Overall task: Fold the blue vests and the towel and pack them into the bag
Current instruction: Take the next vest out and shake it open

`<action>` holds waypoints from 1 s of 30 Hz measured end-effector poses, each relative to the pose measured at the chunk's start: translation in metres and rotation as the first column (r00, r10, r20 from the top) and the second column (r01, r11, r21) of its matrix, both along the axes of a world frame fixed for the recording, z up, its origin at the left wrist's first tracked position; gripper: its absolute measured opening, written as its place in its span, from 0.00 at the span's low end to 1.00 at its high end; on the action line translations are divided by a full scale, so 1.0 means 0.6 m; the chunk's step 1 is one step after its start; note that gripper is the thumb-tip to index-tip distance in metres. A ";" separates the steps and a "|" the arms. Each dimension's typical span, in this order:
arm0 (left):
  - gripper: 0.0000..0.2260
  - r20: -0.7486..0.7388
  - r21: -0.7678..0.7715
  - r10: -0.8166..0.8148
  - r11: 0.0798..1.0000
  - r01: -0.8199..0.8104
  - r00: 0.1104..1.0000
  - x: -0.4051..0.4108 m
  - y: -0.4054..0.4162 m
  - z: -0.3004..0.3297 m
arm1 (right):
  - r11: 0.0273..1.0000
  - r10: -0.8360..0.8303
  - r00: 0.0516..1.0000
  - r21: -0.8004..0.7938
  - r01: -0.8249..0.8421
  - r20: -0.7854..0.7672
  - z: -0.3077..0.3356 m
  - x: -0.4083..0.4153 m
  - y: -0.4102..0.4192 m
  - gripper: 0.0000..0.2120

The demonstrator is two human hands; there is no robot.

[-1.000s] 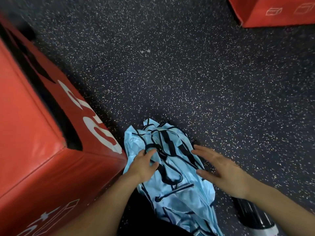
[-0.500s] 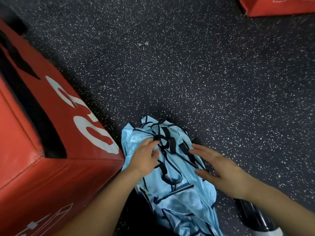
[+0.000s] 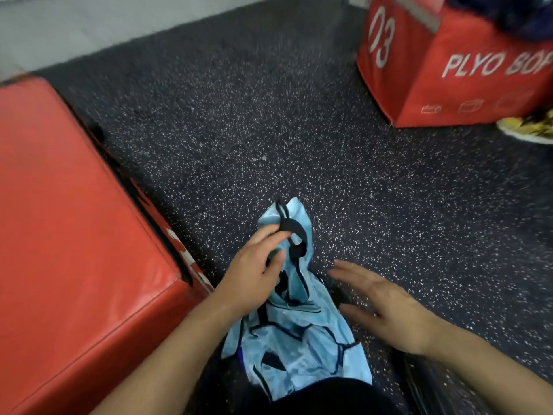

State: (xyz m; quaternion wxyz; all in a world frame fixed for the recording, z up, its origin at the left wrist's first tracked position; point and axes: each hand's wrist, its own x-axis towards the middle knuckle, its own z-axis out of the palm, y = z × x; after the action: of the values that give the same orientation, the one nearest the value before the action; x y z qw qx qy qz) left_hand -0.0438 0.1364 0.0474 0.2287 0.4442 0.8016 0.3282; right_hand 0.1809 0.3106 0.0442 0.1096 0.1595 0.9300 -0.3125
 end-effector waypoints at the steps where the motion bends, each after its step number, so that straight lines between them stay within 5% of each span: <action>1: 0.19 -0.030 0.023 -0.006 1.000 0.007 1.000 0.000 -0.005 0.026 | 1.000 0.001 1.000 0.012 0.000 -0.018 0.026 -0.004 -0.002 0.30; 10: 0.17 -0.243 0.279 0.046 0.960 0.025 0.969 -0.032 -0.084 0.274 | 0.960 0.116 0.946 0.277 -0.029 -0.303 0.310 -0.097 -0.037 0.29; 18: 0.14 -0.439 0.351 0.131 0.936 0.036 0.889 -0.059 -0.214 0.504 | 0.905 0.294 0.788 0.423 -0.048 -0.541 0.531 -0.216 -0.145 0.30; 30: 0.14 -0.546 0.472 0.302 0.881 -0.011 0.782 -0.071 -0.509 0.712 | 0.842 0.528 0.532 0.488 -0.228 -0.662 0.762 -0.337 -0.439 0.28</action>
State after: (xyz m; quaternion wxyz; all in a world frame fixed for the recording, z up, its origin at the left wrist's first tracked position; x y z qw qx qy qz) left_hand -0.0867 -0.1688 0.4747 -0.1757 0.4953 0.7703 0.3612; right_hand -0.0211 0.0473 0.5015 -0.2654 -0.1838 0.9344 -0.1508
